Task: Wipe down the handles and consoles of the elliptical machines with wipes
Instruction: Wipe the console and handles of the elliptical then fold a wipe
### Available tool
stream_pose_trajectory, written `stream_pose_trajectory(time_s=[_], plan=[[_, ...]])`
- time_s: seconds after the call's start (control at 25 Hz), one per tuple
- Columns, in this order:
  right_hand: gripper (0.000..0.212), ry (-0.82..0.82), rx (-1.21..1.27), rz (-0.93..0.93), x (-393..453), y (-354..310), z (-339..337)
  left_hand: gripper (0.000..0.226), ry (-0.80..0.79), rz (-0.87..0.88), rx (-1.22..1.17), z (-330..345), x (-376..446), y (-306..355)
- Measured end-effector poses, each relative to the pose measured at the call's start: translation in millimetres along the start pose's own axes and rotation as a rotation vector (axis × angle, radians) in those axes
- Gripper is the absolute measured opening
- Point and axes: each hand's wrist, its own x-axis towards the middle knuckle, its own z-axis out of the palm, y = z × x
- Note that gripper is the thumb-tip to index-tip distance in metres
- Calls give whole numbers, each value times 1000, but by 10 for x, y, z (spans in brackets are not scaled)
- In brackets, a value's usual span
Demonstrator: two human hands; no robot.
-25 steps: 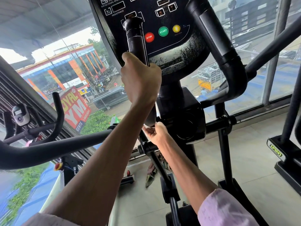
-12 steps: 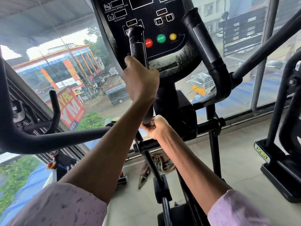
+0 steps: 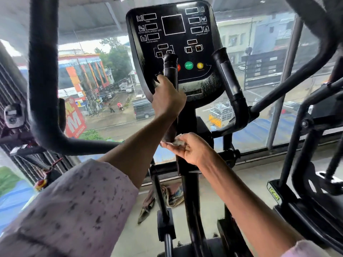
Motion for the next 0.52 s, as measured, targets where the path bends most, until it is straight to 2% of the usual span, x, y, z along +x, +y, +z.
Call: stream_pose_trajectory(time_s=[0.12,0.2,0.32,0.44,0.52], plan=[[19,-34,-130,-31,-316,-75,-52,78,-272,-31,17,-192,47,-42],[25,-11,-219,-77,-509,-102,-126,93,-328,-120,-55,-296,-101,-141],[25,41,-284,-139,-707,-84,-245,81,-191,-313,-258,-226,-564,-568],[23,93,-449,-127,-825,-39,-281,67,-284,-611,-658,-147,-882,-916],[21,119,-555,-142,-878,-6,-240,50,-363,-726,-795,-134,-1014,-1038]])
